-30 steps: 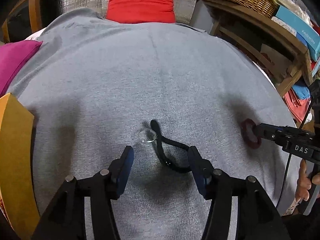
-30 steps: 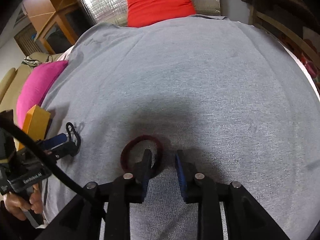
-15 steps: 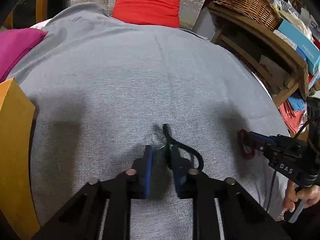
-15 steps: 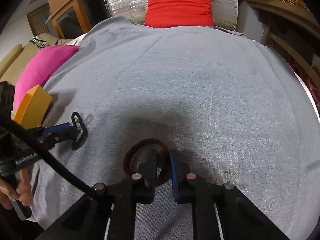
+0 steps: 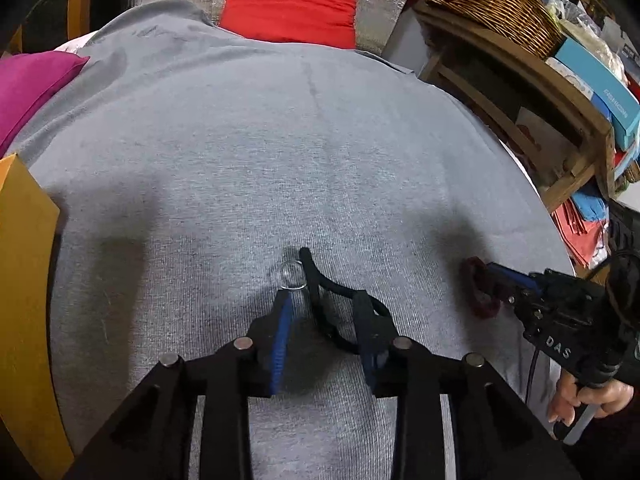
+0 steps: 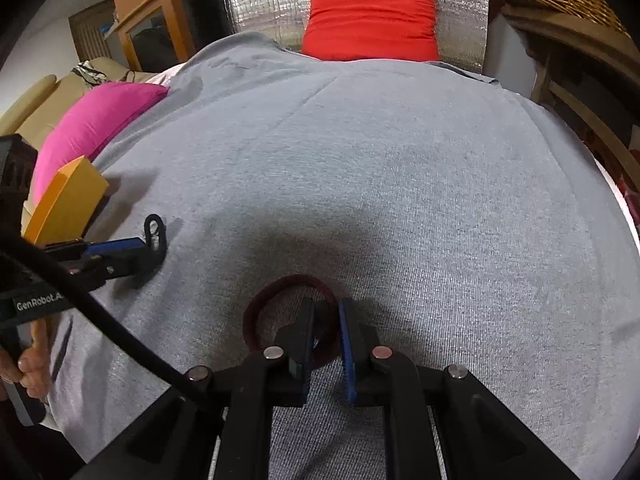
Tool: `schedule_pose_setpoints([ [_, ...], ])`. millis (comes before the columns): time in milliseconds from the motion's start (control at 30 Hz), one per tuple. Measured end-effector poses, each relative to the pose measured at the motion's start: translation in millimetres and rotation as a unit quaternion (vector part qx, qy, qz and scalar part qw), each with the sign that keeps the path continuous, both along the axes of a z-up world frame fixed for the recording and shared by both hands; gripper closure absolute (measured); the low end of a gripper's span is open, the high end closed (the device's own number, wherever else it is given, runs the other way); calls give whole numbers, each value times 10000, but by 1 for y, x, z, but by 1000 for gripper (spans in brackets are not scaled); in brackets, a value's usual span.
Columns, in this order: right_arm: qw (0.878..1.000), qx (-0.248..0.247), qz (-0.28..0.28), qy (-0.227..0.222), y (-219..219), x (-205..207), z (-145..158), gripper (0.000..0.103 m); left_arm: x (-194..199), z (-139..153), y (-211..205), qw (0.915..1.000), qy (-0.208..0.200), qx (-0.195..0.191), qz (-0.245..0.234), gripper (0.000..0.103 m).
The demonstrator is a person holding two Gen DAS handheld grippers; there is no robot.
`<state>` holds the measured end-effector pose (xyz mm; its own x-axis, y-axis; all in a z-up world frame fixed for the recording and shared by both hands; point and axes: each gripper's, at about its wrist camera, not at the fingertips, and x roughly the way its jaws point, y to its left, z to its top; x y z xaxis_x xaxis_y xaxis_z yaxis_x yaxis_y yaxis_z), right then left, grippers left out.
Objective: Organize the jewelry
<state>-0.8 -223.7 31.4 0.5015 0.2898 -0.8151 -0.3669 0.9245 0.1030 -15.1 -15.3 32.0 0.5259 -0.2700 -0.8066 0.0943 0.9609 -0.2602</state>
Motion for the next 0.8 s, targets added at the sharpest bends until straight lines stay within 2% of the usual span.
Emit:
schedule_pose_setpoints([
  [133, 10000, -1, 37, -40, -1, -2, 0, 89, 4, -1, 0, 9997, -73, -114, 186, 71],
  [233, 10000, 35, 55, -53, -3, -5, 1, 92, 8, -3, -3, 9997, -152, -28, 177, 72],
  [267, 10000, 80, 37, -29, -5, -5, 2, 93, 8, -3, -4, 9997, -175, 11, 164, 75],
  [333, 9999, 171, -4, 15, -8, -4, 3, 94, 7, -3, -4, 9997, -193, 12, 157, 90],
  [433, 9997, 225, -53, 37, -11, -3, 4, 95, 5, -5, -4, 9997, -203, -1, 148, 95],
  [800, 9991, 366, -194, -6, -6, -2, 9, 95, -12, 7, 8, 9996, -257, -135, 2, 96],
])
